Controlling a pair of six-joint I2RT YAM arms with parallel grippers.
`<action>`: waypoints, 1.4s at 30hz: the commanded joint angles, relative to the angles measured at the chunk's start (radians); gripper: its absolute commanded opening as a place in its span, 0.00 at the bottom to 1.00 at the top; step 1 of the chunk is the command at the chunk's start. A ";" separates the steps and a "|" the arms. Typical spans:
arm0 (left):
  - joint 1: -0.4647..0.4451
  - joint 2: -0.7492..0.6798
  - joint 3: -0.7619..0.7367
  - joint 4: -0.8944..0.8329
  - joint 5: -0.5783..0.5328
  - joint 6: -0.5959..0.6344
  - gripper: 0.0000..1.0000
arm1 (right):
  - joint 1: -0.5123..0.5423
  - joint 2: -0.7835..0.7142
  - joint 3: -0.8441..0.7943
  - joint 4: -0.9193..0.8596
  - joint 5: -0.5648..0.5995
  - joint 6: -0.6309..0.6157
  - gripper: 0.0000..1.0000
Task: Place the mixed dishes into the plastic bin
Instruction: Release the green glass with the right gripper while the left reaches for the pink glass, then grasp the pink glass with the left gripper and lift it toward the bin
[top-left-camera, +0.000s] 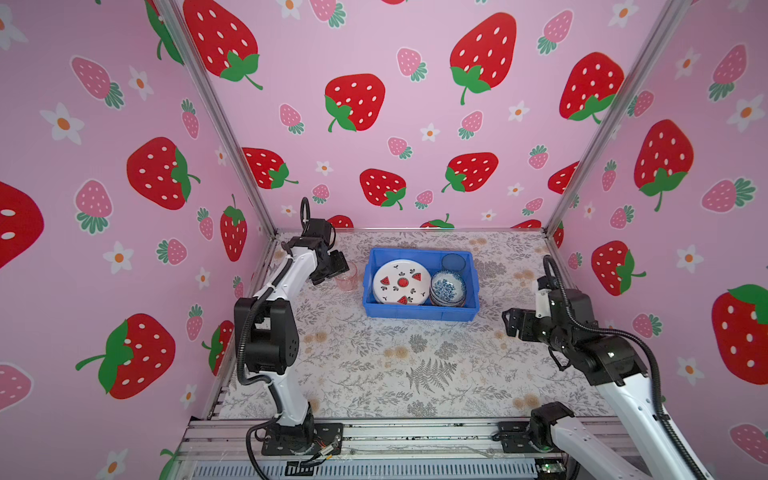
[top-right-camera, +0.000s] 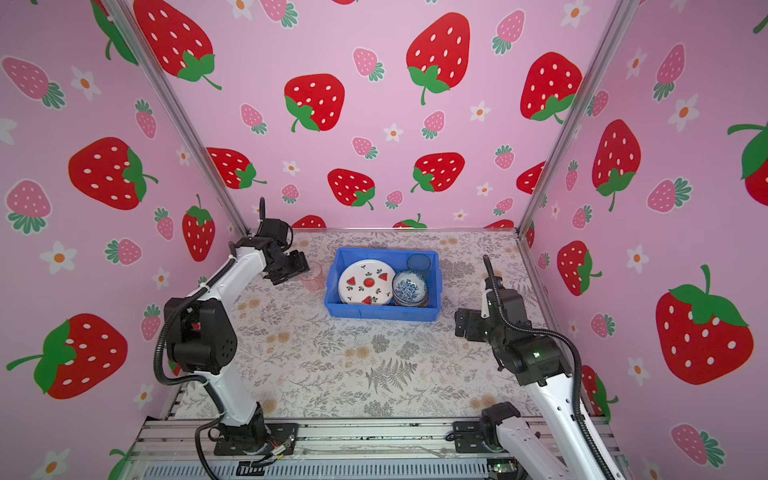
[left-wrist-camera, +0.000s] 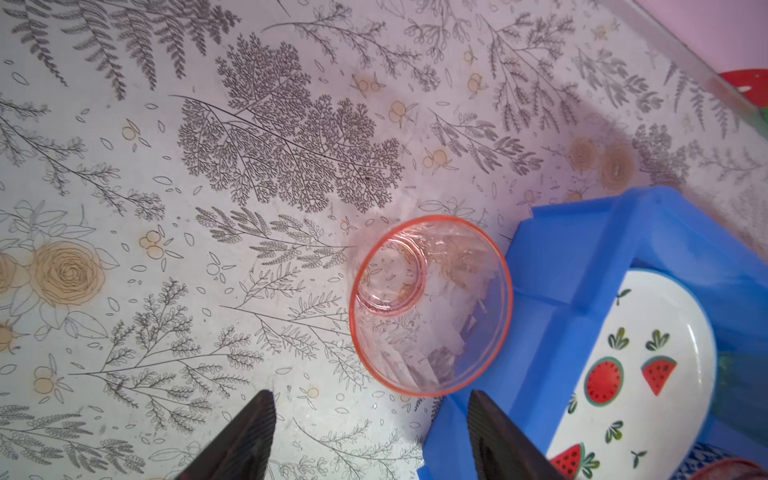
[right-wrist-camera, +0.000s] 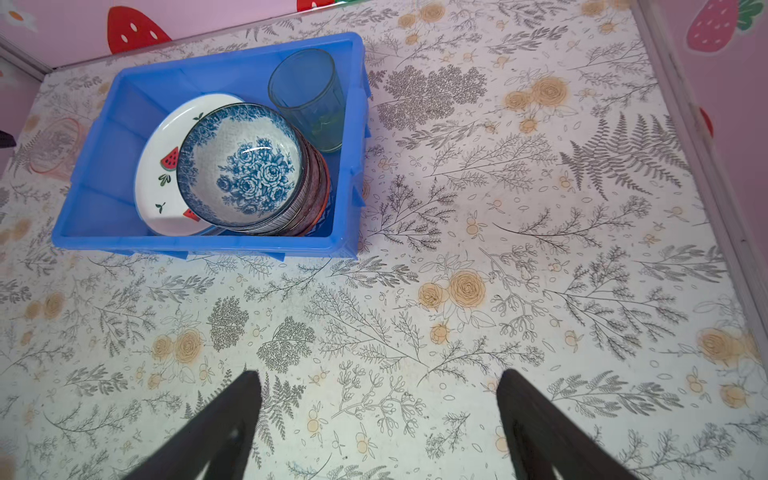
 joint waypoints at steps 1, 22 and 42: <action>0.005 0.027 0.035 -0.019 -0.057 -0.017 0.72 | -0.003 -0.019 -0.029 -0.081 0.053 0.046 0.93; 0.007 0.138 0.078 0.034 -0.044 -0.036 0.45 | -0.004 -0.062 -0.102 -0.116 0.093 0.082 0.99; 0.002 0.153 0.051 0.050 -0.001 -0.028 0.16 | -0.005 -0.036 -0.104 -0.110 0.105 0.052 0.99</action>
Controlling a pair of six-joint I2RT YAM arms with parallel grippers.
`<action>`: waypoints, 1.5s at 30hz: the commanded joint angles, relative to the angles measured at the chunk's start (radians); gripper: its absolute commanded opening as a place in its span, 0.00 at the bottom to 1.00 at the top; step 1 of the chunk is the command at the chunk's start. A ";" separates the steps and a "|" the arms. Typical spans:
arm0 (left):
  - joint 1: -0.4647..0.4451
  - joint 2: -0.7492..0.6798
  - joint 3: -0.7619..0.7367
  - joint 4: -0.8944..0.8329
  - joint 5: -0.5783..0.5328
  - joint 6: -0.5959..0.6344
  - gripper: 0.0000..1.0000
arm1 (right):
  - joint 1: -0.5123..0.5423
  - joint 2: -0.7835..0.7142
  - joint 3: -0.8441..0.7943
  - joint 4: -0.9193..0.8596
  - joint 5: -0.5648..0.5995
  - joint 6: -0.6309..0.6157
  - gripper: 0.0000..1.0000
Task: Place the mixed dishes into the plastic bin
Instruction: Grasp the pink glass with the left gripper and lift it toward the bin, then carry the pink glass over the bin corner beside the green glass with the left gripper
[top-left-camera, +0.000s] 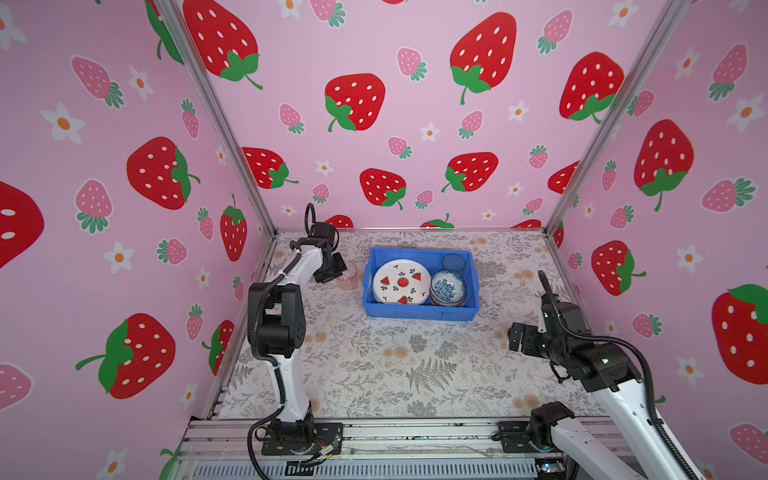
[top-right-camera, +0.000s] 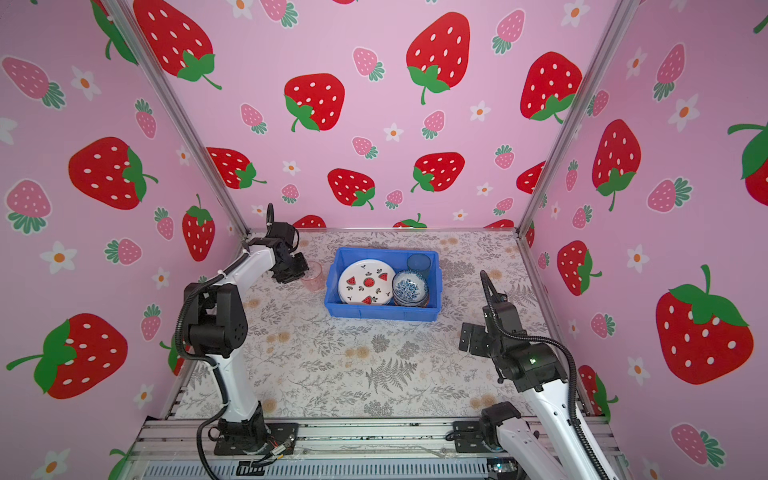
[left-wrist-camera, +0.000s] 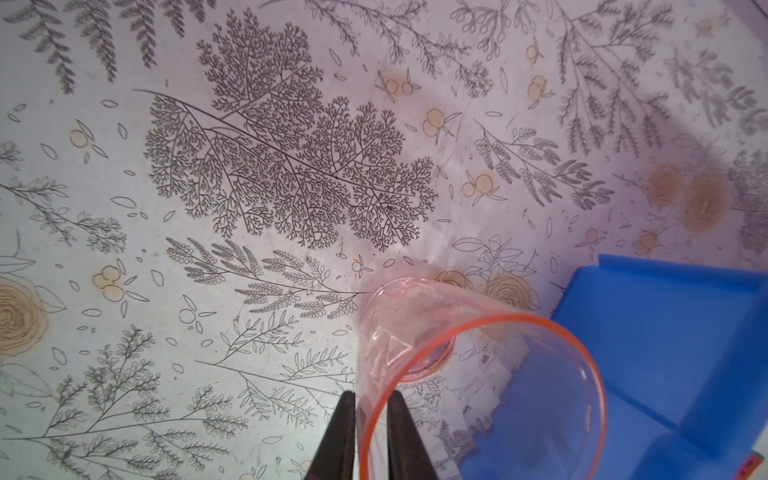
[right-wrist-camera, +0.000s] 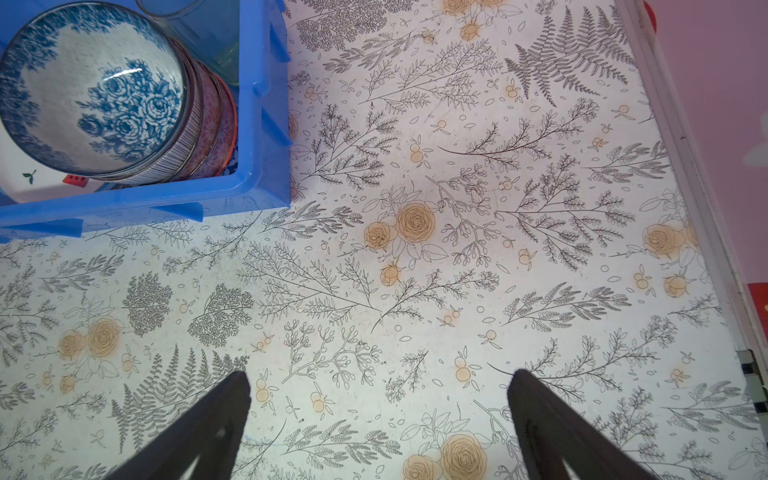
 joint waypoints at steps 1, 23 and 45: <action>-0.002 0.010 0.008 -0.010 0.007 0.000 0.13 | -0.005 -0.003 -0.008 -0.010 0.015 -0.013 0.99; -0.069 -0.152 0.115 -0.134 0.028 0.074 0.00 | -0.006 -0.005 -0.001 -0.011 0.007 -0.027 0.99; -0.387 0.190 0.733 -0.195 0.229 0.135 0.00 | -0.015 0.002 0.032 -0.024 0.010 -0.030 0.99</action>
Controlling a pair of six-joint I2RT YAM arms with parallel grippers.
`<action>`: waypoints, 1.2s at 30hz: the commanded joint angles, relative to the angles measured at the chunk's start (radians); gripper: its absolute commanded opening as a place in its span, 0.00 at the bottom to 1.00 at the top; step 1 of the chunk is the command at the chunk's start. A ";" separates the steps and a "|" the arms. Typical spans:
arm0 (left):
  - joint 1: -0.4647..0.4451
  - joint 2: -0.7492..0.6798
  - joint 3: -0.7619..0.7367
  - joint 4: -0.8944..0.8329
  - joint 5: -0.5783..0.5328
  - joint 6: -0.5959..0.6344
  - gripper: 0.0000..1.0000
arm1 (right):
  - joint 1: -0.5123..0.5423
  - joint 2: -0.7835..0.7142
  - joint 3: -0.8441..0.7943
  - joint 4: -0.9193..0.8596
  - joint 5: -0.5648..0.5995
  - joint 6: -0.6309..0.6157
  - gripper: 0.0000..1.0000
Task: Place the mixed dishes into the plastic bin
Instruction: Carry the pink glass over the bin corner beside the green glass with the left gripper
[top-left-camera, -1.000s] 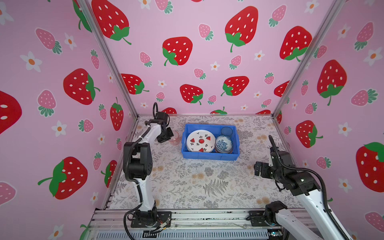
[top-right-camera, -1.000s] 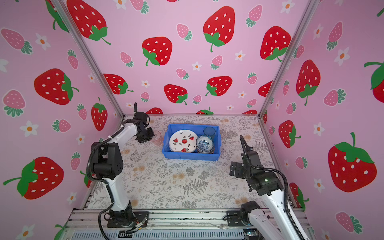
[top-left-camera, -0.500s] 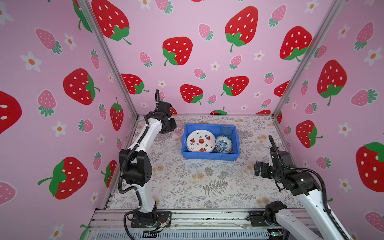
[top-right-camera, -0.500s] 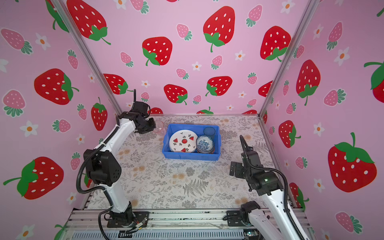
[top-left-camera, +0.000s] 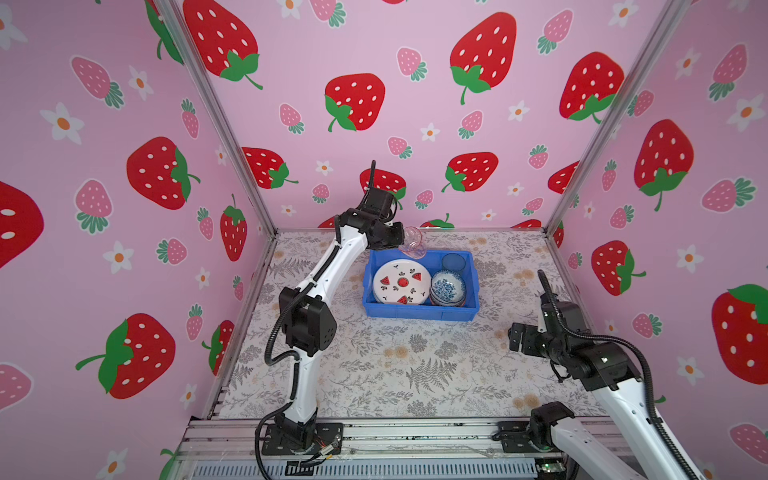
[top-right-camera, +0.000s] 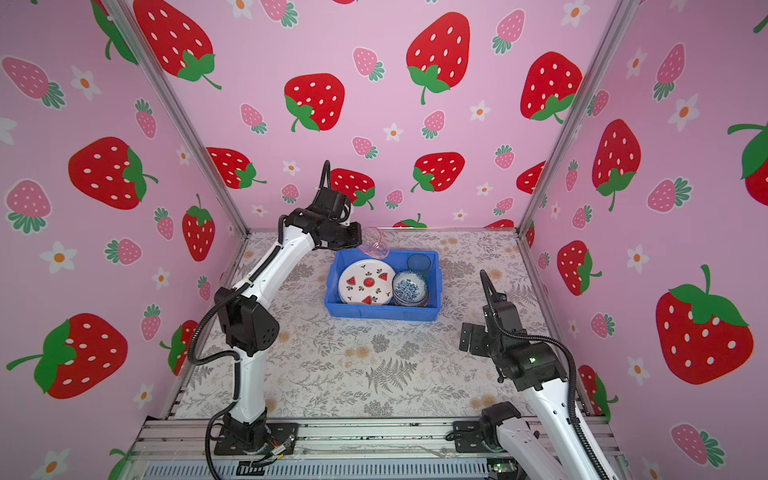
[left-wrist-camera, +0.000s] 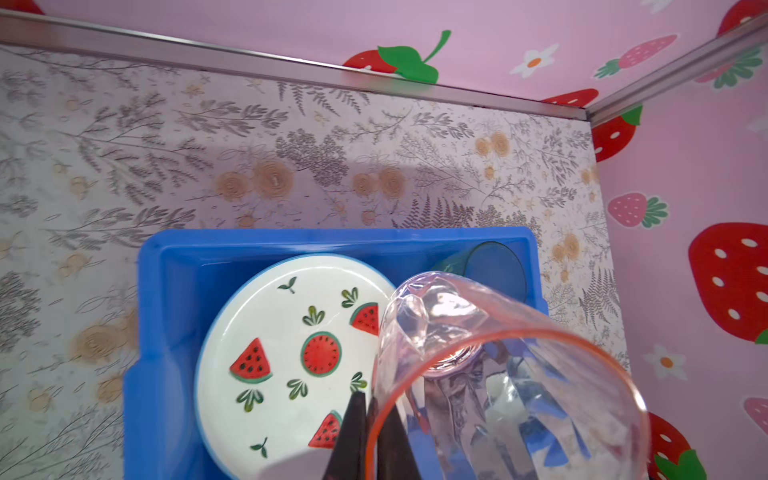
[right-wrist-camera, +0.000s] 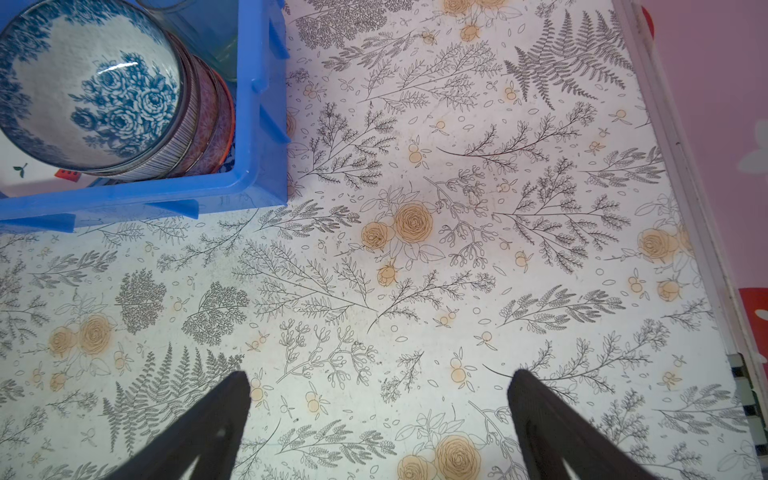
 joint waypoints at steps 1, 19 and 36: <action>-0.032 0.049 0.100 -0.001 0.047 0.027 0.00 | -0.008 -0.005 0.030 -0.025 0.012 -0.010 0.99; -0.103 0.216 0.180 0.221 0.149 0.012 0.00 | -0.013 -0.057 0.045 -0.080 0.032 0.029 0.99; -0.118 0.308 0.237 0.240 0.152 0.017 0.00 | -0.013 -0.102 0.047 -0.148 0.075 0.061 0.99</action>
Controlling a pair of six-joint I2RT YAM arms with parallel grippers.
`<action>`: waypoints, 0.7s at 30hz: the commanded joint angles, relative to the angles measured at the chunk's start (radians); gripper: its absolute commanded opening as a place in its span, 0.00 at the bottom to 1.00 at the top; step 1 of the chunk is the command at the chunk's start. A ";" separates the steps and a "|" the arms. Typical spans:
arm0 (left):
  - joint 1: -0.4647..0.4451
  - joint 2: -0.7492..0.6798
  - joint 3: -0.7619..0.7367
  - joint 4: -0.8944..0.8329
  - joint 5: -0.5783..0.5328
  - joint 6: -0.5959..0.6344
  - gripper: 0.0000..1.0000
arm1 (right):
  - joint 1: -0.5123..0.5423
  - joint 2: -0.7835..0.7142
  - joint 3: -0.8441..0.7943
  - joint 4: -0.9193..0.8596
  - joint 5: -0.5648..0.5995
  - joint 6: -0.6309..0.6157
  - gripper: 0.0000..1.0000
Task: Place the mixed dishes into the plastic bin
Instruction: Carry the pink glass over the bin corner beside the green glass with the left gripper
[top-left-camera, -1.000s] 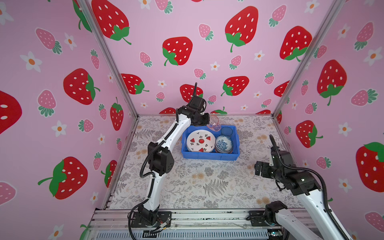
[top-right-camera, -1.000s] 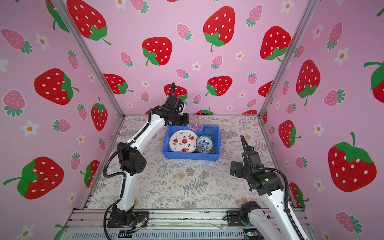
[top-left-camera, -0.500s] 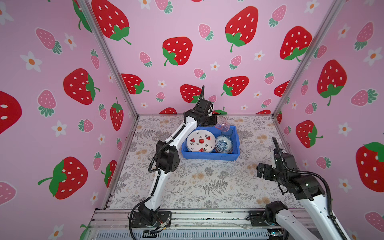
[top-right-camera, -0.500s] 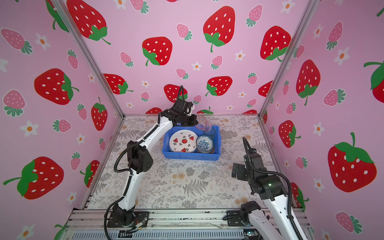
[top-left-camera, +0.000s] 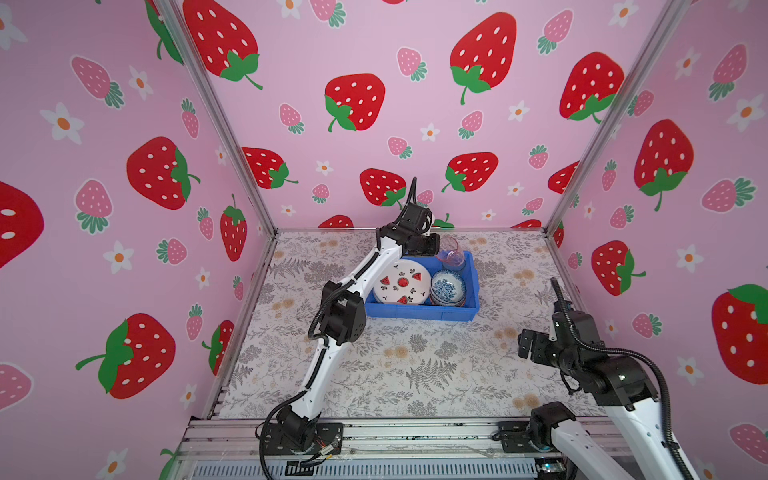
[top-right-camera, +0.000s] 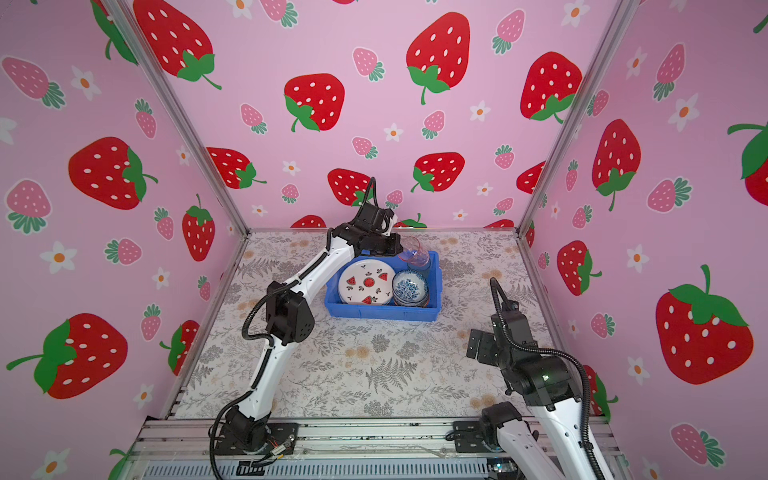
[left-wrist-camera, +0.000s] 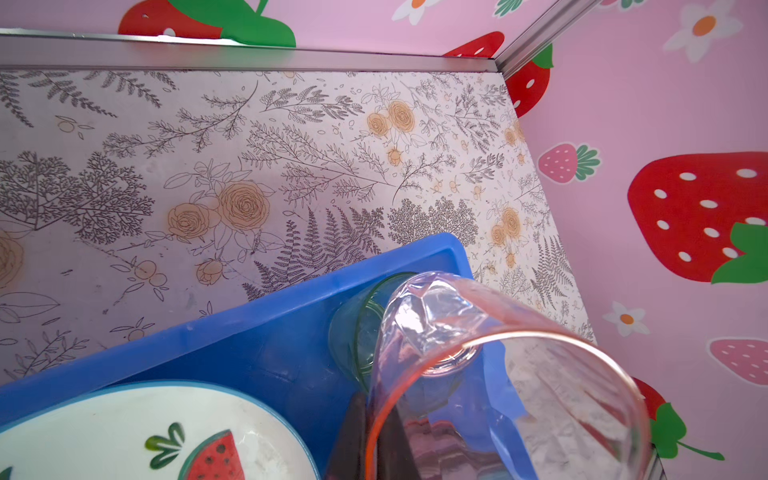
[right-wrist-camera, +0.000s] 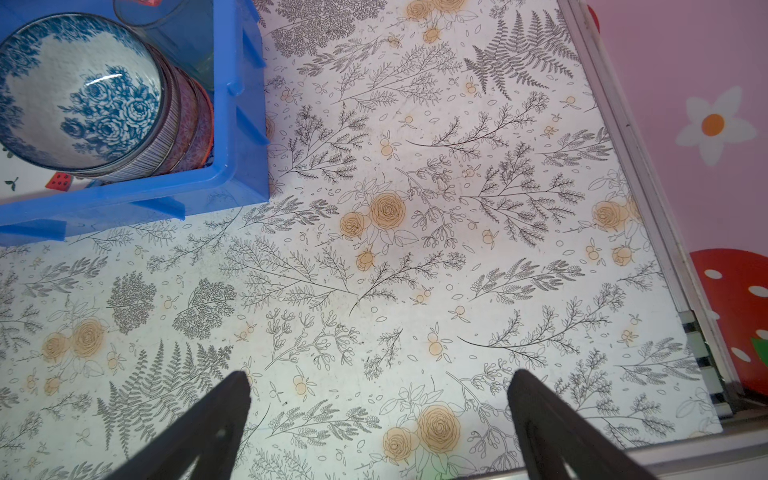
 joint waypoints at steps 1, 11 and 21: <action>-0.003 0.006 0.049 0.029 0.021 -0.002 0.00 | -0.007 -0.013 0.022 -0.037 0.025 0.024 0.99; -0.005 0.000 0.046 0.012 0.004 0.005 0.00 | -0.007 -0.016 0.018 -0.040 0.032 0.021 0.99; -0.010 -0.009 0.035 -0.017 -0.038 0.035 0.00 | -0.006 -0.026 0.015 -0.039 0.032 0.021 0.99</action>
